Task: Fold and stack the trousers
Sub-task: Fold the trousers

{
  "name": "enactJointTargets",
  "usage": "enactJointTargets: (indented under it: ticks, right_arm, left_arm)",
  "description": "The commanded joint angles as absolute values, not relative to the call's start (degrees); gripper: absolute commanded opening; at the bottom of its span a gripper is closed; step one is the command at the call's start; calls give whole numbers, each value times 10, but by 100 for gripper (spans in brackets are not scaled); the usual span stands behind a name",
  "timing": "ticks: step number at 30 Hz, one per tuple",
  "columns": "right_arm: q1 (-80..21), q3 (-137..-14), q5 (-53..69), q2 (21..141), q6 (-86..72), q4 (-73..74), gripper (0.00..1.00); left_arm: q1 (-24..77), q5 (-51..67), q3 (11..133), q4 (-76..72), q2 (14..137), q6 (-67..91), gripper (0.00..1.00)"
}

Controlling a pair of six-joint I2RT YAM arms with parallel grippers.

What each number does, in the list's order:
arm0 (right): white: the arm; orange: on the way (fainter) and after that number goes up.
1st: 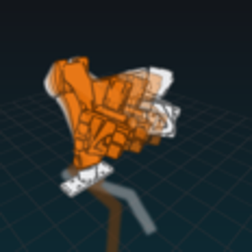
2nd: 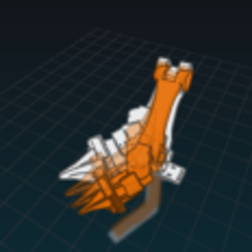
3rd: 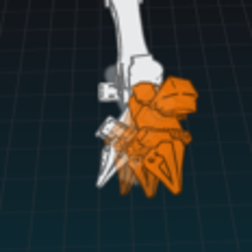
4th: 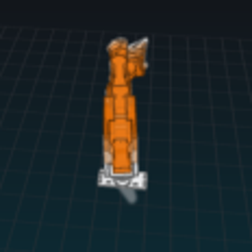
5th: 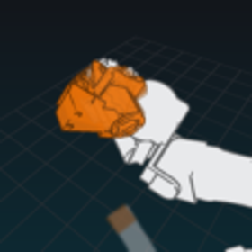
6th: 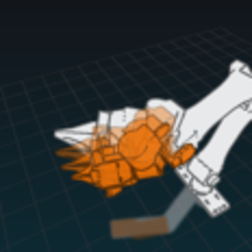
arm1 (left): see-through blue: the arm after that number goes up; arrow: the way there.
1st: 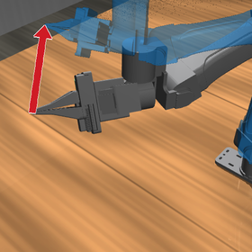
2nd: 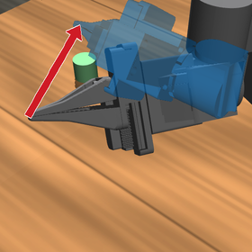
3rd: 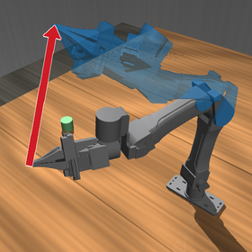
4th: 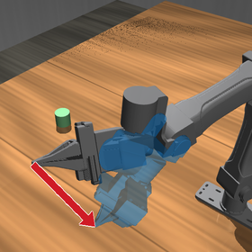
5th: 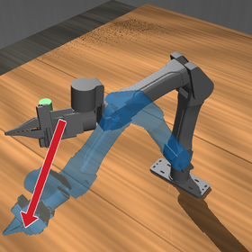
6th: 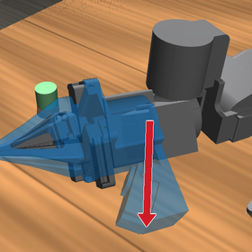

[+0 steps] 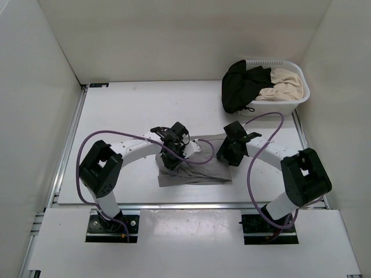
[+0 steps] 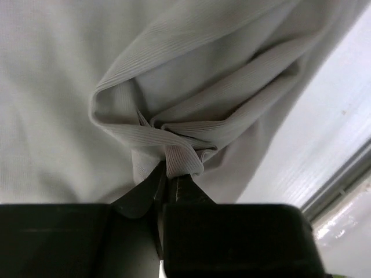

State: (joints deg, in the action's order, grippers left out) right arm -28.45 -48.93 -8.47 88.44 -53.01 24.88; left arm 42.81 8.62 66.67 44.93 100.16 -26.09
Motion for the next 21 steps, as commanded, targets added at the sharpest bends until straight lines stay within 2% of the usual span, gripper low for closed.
enactJointTargets:
  ticks: [1, 5, 11, 15, 17, 19, 21]
  right_arm:
    - [-273, -468, -76, 902, -554, 242, 62]
    - [-266, -462, -76, 912, -561, 258, 58]
    - [-266, -462, -93, 902, -555, 272, 58]
    - [-261, -474, -98, 902, -541, 287, 58]
    - [-261, -481, -98, 902, -535, 293, 58]
    - [-261, -481, -104, 907, -528, 294, 58]
    - [-261, -487, -104, 907, -515, 294, 59]
  left_arm:
    - [438, 118, 667, 470, 948, -283, 14]
    - [438, 118, 628, 526, 874, -373, 14]
    - [438, 109, 532, 548, 832, -455, 14]
    - [438, 115, 503, 554, 821, -493, 22]
    - [438, 110, 498, 554, 815, -512, 38]
    - [438, 110, 497, 554, 809, -512, 75]
    - [438, 110, 509, 554, 795, -518, 87]
